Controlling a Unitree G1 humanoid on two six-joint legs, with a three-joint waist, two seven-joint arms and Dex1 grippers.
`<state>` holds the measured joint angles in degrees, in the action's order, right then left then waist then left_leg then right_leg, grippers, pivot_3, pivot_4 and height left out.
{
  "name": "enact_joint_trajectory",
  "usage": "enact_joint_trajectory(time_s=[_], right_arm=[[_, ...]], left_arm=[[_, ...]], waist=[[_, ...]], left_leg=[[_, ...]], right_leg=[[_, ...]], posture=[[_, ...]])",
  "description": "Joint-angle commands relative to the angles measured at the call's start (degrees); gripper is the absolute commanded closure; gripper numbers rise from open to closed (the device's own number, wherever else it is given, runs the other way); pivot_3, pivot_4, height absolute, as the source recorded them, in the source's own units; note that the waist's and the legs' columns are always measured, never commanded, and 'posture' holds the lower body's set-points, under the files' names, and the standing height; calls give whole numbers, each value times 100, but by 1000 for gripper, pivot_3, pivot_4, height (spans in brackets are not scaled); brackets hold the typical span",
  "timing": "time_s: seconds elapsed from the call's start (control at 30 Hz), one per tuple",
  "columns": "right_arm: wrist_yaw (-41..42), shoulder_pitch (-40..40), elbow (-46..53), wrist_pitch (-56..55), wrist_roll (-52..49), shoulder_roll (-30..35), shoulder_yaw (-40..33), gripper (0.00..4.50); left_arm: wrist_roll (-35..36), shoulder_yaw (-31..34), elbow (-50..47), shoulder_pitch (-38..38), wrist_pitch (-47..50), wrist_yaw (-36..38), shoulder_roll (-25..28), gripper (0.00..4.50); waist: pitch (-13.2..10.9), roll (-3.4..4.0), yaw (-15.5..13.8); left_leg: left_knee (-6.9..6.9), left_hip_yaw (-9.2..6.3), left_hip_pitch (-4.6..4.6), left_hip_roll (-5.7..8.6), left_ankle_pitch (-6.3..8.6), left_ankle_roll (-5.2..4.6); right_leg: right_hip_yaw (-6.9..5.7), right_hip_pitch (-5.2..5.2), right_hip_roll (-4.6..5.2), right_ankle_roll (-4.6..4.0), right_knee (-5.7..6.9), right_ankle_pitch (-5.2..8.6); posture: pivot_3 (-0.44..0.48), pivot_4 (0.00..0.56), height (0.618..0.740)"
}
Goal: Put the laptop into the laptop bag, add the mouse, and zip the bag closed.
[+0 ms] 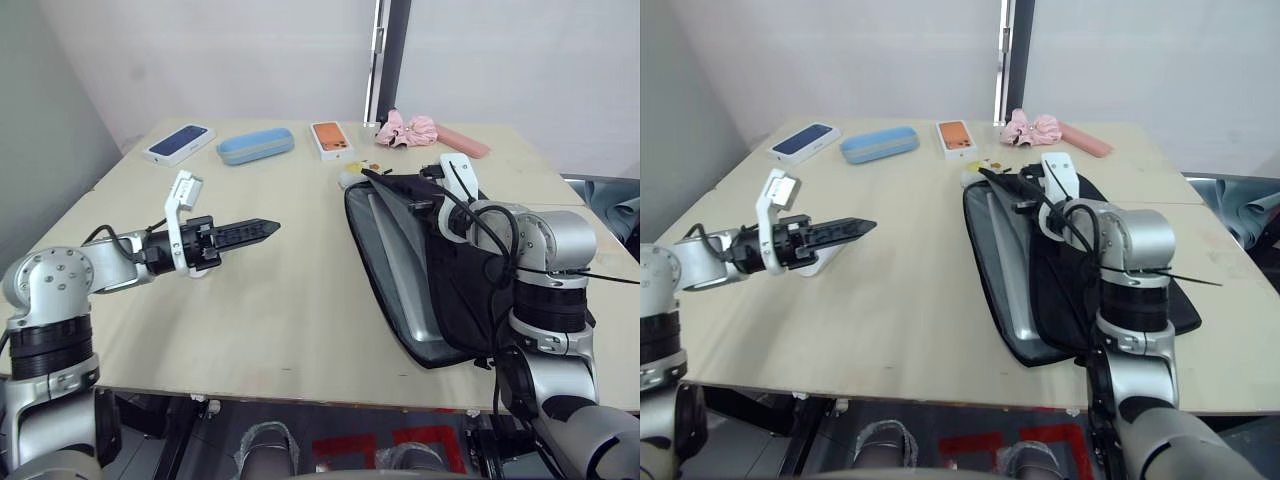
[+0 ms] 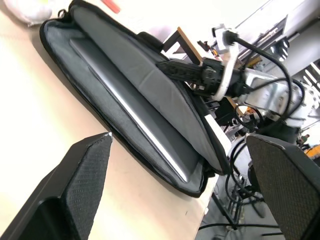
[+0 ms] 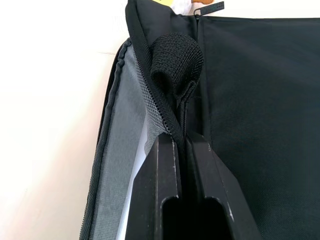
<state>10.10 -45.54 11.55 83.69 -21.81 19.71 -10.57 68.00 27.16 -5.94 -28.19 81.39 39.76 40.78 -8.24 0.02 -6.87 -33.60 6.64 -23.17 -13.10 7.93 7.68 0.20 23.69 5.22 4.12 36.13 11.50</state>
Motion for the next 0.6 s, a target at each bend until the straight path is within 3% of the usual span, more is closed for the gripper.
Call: enact_joint_trajectory(time_s=[0.03, 0.17, 0.27, 0.4, 0.6], right_arm=[[105, 82, -136, -226, 111, 275, 89, 4500], [243, 228, -267, -481, 148, 446, 349, 4500], [263, 298, -374, -647, 180, 467, 493, 4500], [216, 388, -369, -718, 153, 259, 624, 4500], [148, 585, -485, -876, 183, -81, 724, 4500]], left_arm=[[124, 258, 22, 298, -94, 448, 501, 40], [-936, -290, -434, 1393, -1175, 1572, 1522, 40], [-1324, -339, -317, 1975, -1838, 2356, 1997, 40], [-1433, -51, 5, 2228, -2134, 2866, 2232, 40], [-1350, 322, 252, 2146, -2188, 2993, 2295, 40]], waist=[[0, 0, 13], [3, -2, 36], [3, -3, 29], [4, -3, 18], [6, -4, 45]], left_leg=[[0, 0, 1, 0, 0, 0], [5, 1, 1, -1, 0, 0], [12, 2, 2, -3, 1, -1], [9, 8, 15, -4, -1, -1], [11, 12, 25, -7, 0, -1]], right_leg=[[1, 0, -1, 3, 1, -2], [0, 0, -1, 4, -7, -1], [-2, -2, 0, -12, -15, 10], [-2, -10, 4, -34, -4, 22], [1, -12, 2, -44, 3, 28]], posture=[[0, 150, 740], [0, 150, 740], [0, 150, 740], [0, 150, 740], [0, 150, 740]])
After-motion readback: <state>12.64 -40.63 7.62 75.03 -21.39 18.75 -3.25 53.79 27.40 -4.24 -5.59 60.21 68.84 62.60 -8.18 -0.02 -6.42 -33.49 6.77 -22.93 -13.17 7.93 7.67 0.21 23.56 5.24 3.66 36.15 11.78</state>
